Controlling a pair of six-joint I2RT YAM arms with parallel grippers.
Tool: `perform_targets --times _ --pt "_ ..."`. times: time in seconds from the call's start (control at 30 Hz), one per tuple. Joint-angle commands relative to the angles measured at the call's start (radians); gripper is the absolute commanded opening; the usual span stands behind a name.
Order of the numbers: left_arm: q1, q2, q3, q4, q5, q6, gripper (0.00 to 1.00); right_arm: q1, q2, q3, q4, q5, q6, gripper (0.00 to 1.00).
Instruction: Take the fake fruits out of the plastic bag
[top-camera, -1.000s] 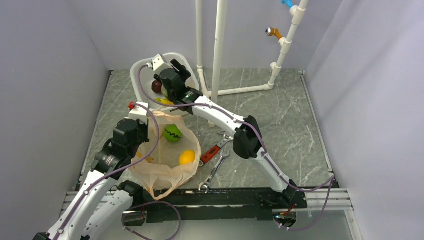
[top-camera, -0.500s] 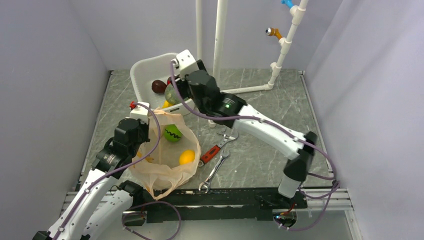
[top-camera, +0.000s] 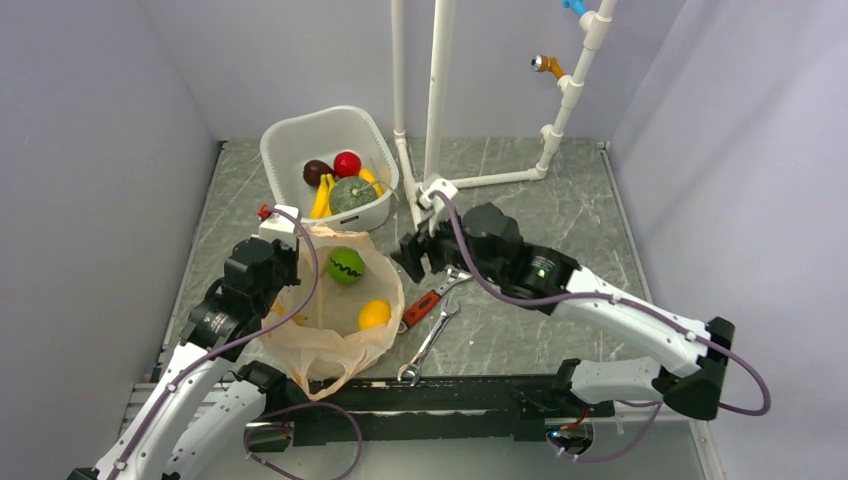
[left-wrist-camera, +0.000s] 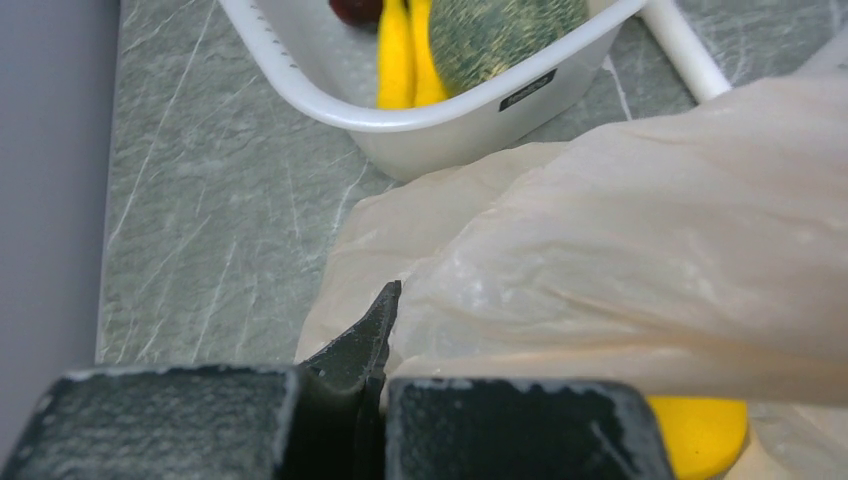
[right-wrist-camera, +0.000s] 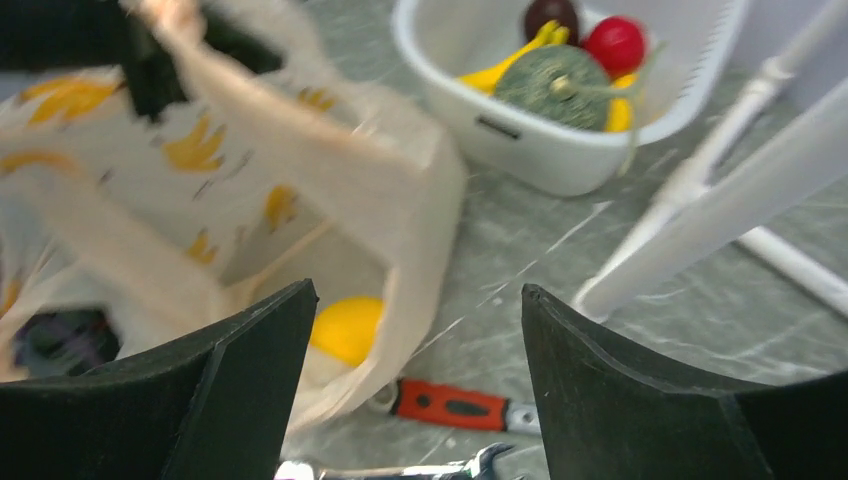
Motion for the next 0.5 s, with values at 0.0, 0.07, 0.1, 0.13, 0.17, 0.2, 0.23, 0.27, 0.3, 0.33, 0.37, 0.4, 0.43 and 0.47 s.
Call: perform_targets --times 0.0,0.07,0.1,0.13,0.17,0.2,0.23,0.27,0.3,0.33,0.37,0.4,0.43,0.47 --pt "0.002 -0.03 -0.007 0.065 0.086 0.022 0.0 0.045 -0.132 -0.167 0.144 -0.286 0.014 0.78" --pt "0.002 -0.038 -0.012 0.073 0.107 0.022 0.0 0.086 -0.155 -0.234 0.202 -0.333 0.011 0.8" --pt "0.002 -0.041 -0.014 0.076 0.113 0.022 0.0 0.108 -0.146 -0.248 0.225 -0.337 0.015 0.8" --pt "0.002 -0.041 -0.015 0.078 0.12 0.022 0.0 0.127 -0.125 -0.252 0.234 -0.333 0.026 0.8" --pt "0.002 -0.04 -0.015 0.08 0.127 0.022 0.0 0.143 -0.096 -0.252 0.246 -0.333 0.034 0.78" --pt "0.002 -0.038 -0.014 0.081 0.133 0.023 0.0 0.157 -0.064 -0.247 0.254 -0.338 0.037 0.76" --pt "0.002 -0.037 -0.014 0.082 0.139 0.022 0.0 0.175 -0.028 -0.24 0.266 -0.338 0.038 0.73" --pt "0.002 -0.036 -0.015 0.081 0.145 0.04 0.0 0.193 0.005 -0.237 0.282 -0.326 0.041 0.72" --pt "0.001 -0.035 -0.016 0.083 0.151 0.055 0.0 0.198 0.036 -0.232 0.292 -0.303 0.051 0.72" --pt "0.0 -0.035 -0.018 0.083 0.155 0.058 0.0 0.201 0.07 -0.222 0.293 -0.278 0.065 0.72" --pt "-0.001 -0.034 -0.018 0.084 0.157 0.06 0.0 0.202 0.105 -0.207 0.293 -0.251 0.073 0.72" --pt "-0.002 -0.033 -0.019 0.084 0.155 0.061 0.0 0.204 0.143 -0.185 0.278 -0.225 0.071 0.71" --pt "-0.004 -0.03 -0.019 0.082 0.151 0.062 0.0 0.207 0.179 -0.158 0.254 -0.196 0.066 0.7" --pt "-0.006 -0.027 -0.019 0.079 0.147 0.063 0.0 0.207 0.214 -0.134 0.235 -0.162 0.07 0.69"
